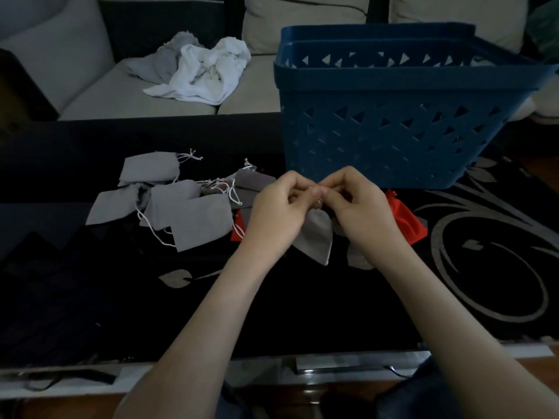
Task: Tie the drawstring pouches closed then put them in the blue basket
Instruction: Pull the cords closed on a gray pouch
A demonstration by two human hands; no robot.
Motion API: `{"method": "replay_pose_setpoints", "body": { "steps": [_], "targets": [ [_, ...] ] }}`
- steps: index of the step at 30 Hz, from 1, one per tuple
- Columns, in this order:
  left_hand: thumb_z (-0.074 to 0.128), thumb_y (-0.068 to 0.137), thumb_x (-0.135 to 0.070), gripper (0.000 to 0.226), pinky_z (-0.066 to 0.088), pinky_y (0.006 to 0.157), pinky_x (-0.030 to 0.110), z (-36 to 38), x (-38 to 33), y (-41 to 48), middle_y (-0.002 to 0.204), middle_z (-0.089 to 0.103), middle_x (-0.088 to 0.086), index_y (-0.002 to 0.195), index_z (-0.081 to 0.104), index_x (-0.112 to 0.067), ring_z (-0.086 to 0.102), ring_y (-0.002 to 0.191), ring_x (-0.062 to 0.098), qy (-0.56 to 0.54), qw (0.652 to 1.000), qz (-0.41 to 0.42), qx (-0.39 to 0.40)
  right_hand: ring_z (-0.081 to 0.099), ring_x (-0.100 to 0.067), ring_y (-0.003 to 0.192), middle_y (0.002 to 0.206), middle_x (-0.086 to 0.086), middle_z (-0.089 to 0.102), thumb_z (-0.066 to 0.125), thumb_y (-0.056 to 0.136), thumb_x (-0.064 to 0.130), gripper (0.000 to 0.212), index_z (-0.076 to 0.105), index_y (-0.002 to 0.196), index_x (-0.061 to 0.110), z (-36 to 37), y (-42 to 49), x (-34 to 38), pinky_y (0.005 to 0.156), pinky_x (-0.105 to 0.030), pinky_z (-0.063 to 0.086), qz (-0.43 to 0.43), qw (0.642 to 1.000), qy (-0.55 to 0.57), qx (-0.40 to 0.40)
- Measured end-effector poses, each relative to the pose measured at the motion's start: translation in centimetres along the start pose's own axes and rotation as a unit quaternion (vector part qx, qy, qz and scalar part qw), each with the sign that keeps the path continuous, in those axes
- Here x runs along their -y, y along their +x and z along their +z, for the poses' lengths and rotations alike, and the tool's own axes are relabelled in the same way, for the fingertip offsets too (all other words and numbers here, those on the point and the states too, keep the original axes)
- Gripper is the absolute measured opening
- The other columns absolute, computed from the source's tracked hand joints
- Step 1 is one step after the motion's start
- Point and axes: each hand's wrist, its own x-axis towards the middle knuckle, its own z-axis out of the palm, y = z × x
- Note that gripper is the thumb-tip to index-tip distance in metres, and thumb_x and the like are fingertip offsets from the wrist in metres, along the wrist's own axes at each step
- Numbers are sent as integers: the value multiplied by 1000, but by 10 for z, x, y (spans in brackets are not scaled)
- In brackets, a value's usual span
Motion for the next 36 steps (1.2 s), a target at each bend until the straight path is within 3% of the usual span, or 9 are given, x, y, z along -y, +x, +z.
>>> {"method": "replay_pose_setpoints", "body": {
  "steps": [7,14,19,21,25,29,31,34,36],
  "targets": [
    [59,93,-23,19,43,69,25,-2,3,2,67,66,-5,78,65,-11,59,65,5,-12,998,-58,-6,51,7,61,68,8,59,63,88,15,17,55,73,19,-6,3,2,56,-7,38,-4,997,-75,19],
    [57,94,-12,21,40,56,14,-3,4,3,64,64,-7,76,66,-18,54,55,-2,-45,995,-74,55,51,7,65,72,9,58,60,89,10,12,58,81,19,-9,2,3,62,-6,37,-32,997,-64,25],
    [60,92,-11,15,43,62,12,-2,3,3,73,68,-1,80,68,-17,61,67,2,-88,995,-56,2,54,2,64,73,-1,63,60,91,11,7,67,93,13,-8,4,-1,64,-14,40,15,992,-5,124],
    [61,90,-11,13,49,71,16,0,3,2,78,70,0,81,68,-16,64,76,6,-96,994,-49,-11,52,-2,63,70,0,62,62,89,14,6,67,86,15,-5,4,-3,64,-19,39,22,994,-20,106],
    [63,89,-14,13,50,80,22,3,3,0,80,72,-5,82,70,-21,66,81,5,-94,994,-49,-34,45,5,50,59,12,54,65,88,19,17,62,72,18,-4,5,-5,56,-15,34,30,997,-41,66],
    [63,90,-17,16,52,85,30,0,4,0,78,73,-5,80,72,-26,68,83,9,-102,992,-44,-55,42,2,48,53,13,49,63,90,22,21,58,71,15,-4,5,-2,54,-17,32,27,995,-23,97],
    [61,90,-13,16,52,85,30,-1,2,1,77,73,-3,81,73,-19,67,82,11,-156,985,-60,-40,41,0,53,57,11,49,60,92,20,22,57,71,15,-7,7,0,57,-19,32,28,991,29,130],
    [59,87,-9,19,53,73,24,-3,-6,3,69,69,1,75,72,-12,65,69,11,-324,939,-115,22,45,-18,70,73,-7,51,60,90,22,16,59,75,16,-15,9,0,66,-30,35,26,971,144,191],
    [60,78,-12,18,54,66,23,-5,-9,4,63,66,2,67,74,-13,63,61,10,-382,914,-120,61,49,-17,72,74,-4,55,60,87,23,13,60,78,14,-18,8,-1,69,-26,41,23,951,208,229]
  ]
}}
